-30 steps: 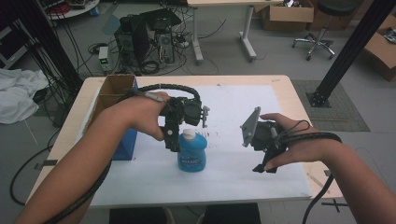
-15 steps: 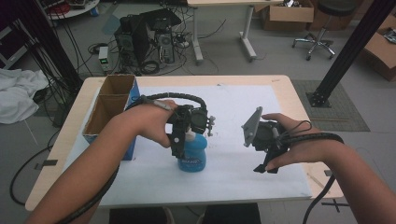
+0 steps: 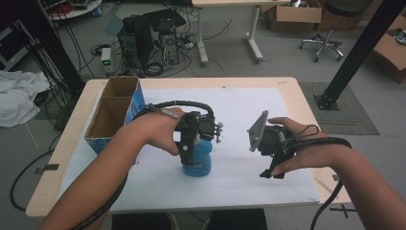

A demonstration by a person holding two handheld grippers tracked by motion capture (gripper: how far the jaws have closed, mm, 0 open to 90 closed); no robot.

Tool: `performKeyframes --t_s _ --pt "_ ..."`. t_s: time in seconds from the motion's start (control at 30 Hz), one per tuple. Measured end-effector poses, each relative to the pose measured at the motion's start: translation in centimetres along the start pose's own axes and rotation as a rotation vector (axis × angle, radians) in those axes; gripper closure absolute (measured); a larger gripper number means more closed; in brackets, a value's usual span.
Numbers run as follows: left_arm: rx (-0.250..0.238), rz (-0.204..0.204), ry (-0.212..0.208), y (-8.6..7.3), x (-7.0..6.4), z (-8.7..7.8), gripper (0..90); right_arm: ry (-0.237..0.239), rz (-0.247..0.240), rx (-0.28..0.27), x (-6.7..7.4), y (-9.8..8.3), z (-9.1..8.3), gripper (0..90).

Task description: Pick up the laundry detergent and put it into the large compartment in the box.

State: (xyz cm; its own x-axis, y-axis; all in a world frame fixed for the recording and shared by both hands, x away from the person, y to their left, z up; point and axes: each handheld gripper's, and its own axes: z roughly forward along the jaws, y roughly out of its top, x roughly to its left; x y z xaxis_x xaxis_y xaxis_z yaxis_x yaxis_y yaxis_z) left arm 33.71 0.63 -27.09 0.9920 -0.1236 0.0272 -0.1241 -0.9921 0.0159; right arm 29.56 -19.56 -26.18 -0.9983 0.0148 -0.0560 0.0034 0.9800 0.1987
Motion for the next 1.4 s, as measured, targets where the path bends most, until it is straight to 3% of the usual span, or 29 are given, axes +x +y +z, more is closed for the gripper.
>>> performKeyframes --t_s 0.53,0.93,1.4 --pt "0.018 -0.027 0.020 0.3 0.4 1.4 0.7 0.004 0.001 0.002 0.0 0.0 0.2 16.1" --pt "0.030 -0.020 0.026 0.9 0.3 2.4 1.7 0.005 0.003 0.006 0.0 -0.2 0.2 16.1" --pt "0.042 -0.019 0.058 0.8 0.3 2.4 13.1 -0.001 0.008 0.005 -0.1 -0.1 0.3 16.0"
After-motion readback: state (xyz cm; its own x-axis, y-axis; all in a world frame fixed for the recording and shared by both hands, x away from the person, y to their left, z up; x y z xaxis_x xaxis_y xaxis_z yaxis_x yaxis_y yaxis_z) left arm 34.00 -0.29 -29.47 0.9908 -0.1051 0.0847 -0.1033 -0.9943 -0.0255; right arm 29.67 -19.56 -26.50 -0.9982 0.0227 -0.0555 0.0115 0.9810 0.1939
